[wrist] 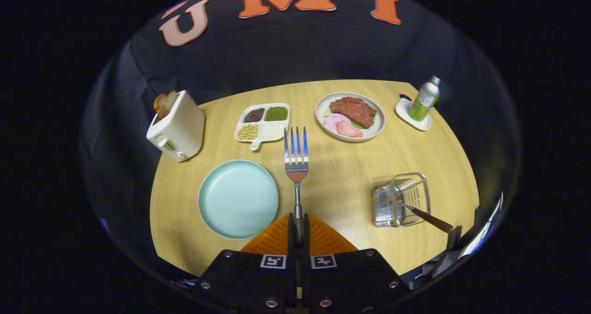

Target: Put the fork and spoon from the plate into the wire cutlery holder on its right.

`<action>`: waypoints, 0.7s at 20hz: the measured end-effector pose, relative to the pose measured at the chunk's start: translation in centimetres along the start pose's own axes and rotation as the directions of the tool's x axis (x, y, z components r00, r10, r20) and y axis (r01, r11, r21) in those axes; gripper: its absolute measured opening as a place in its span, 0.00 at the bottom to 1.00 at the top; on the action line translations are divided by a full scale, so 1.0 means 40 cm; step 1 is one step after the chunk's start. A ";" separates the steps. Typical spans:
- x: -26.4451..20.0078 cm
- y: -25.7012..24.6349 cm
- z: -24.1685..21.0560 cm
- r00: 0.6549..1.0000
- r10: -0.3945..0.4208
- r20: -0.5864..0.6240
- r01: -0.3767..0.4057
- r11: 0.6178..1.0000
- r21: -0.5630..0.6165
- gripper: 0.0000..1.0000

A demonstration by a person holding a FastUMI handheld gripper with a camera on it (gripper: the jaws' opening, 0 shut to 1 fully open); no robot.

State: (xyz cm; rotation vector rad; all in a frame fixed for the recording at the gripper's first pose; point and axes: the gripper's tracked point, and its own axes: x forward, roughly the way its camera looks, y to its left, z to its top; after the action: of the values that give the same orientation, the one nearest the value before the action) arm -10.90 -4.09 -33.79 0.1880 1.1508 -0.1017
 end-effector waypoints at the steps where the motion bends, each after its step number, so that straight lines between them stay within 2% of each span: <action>1: -0.012 -0.049 -0.025 1.000 -0.026 -0.003 0.026 0.999 0.020 0.05; 4: -0.015 -0.171 -0.066 0.997 -0.078 -0.026 0.080 0.995 0.064 0.05; 8: -0.004 -0.281 -0.117 0.988 -0.131 -0.084 0.136 0.989 0.063 0.05; 14: 0.033 -0.325 -0.153 0.978 -0.145 -0.148 0.151 0.988 0.029 0.06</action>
State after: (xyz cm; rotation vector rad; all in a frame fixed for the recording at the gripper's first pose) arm -18.16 -15.59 -38.66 0.1468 1.3087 -0.2459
